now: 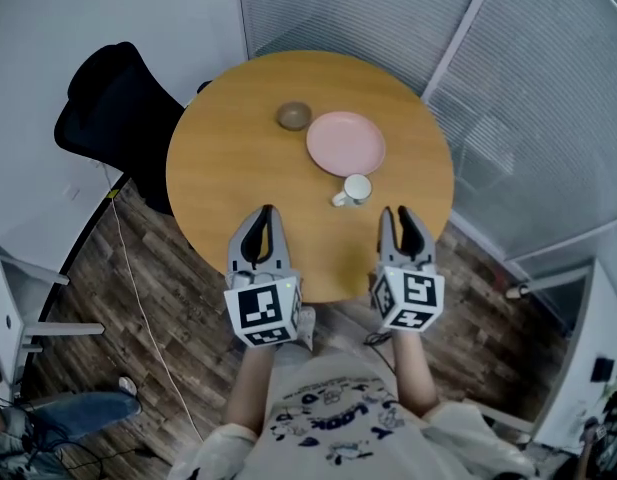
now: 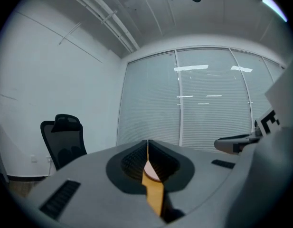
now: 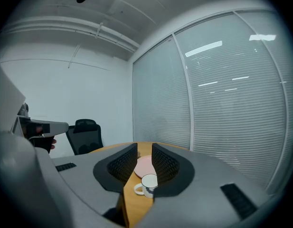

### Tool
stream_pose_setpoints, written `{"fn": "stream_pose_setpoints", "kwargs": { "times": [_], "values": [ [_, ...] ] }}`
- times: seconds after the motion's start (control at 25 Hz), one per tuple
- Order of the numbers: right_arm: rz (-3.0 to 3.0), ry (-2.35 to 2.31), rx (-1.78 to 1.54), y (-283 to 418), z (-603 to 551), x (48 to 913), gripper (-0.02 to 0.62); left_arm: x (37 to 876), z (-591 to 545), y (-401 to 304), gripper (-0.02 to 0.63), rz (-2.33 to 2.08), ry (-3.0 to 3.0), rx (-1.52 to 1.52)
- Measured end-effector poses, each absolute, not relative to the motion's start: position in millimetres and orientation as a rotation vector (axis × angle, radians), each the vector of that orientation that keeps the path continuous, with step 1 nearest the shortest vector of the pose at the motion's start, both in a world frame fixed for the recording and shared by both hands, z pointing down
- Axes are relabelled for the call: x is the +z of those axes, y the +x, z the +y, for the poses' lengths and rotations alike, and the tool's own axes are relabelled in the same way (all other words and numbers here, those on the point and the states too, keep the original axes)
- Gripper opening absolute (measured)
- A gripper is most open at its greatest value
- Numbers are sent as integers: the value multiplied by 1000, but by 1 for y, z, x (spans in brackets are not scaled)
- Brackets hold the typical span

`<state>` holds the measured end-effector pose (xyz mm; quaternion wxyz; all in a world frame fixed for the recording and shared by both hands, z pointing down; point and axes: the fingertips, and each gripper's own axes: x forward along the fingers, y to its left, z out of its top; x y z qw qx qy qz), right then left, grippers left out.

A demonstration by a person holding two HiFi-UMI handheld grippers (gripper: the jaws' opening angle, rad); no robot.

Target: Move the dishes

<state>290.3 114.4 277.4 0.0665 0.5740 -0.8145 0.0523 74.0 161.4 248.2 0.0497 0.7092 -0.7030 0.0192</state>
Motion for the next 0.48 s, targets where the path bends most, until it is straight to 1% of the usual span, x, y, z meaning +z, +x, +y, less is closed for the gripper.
{"fn": "stream_pose_setpoints", "kwargs": {
  "times": [0.2,0.48],
  "values": [
    [-2425,1755,194,293,80,280,96,261,116,70,8,-2054,2176,77],
    [-2345,1768,275,320,26,303,120,289,60,75,9,-1960,2128,95]
  ]
}}
